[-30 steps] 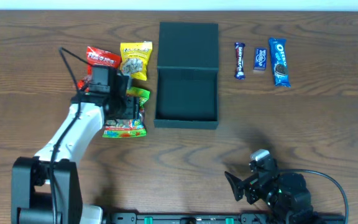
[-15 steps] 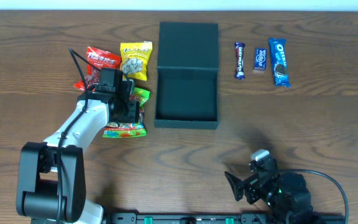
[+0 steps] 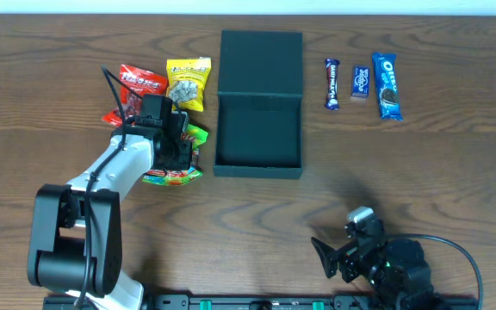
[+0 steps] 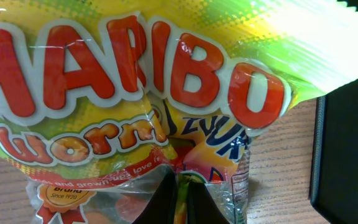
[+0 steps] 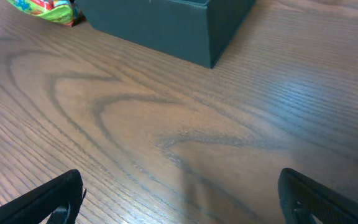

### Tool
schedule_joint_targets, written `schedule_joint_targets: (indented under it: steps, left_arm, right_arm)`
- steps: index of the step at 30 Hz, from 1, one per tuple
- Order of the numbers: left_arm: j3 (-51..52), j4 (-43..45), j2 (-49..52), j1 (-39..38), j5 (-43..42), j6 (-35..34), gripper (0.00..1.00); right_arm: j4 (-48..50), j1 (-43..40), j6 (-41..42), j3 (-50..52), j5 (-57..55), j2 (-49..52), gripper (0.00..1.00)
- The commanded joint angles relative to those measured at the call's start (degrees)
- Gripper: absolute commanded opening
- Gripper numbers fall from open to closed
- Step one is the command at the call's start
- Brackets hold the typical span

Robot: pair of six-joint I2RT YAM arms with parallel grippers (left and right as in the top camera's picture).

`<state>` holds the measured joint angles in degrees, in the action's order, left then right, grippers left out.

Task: Pack container
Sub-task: 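Lift the Haribo bag and carry it right into the black box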

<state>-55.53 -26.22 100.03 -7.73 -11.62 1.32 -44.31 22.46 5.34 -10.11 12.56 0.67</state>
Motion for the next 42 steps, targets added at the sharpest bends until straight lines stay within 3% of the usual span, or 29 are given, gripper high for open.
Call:
schedule_joint_targets:
  steps: [1,17,28,42]
  left_arm:
    - [0.15,-2.43,1.36,-0.02,1.51,-0.09,0.06]
    - [-1.77,-4.46,-18.51,-0.20,1.53,-7.91,0.06]
    - [-3.54,-3.58,-20.57,-1.01,-2.19,-9.27,0.06]
    - [-10.01,3.96,-17.46,-20.68,3.72,-10.88,0.06]
  right_arm:
    - [-0.07,0.87,-1.16,0.35,-0.13,-0.37,0.99]
    - [-0.07,0.87,-1.16,0.35,-0.13,-0.37,0.99]
    - [-0.07,0.87,-1.16,0.35,-0.13,-0.37,0.99]
    - [-0.07,0.87,-1.16,0.35,-0.13,-0.37,0.99]
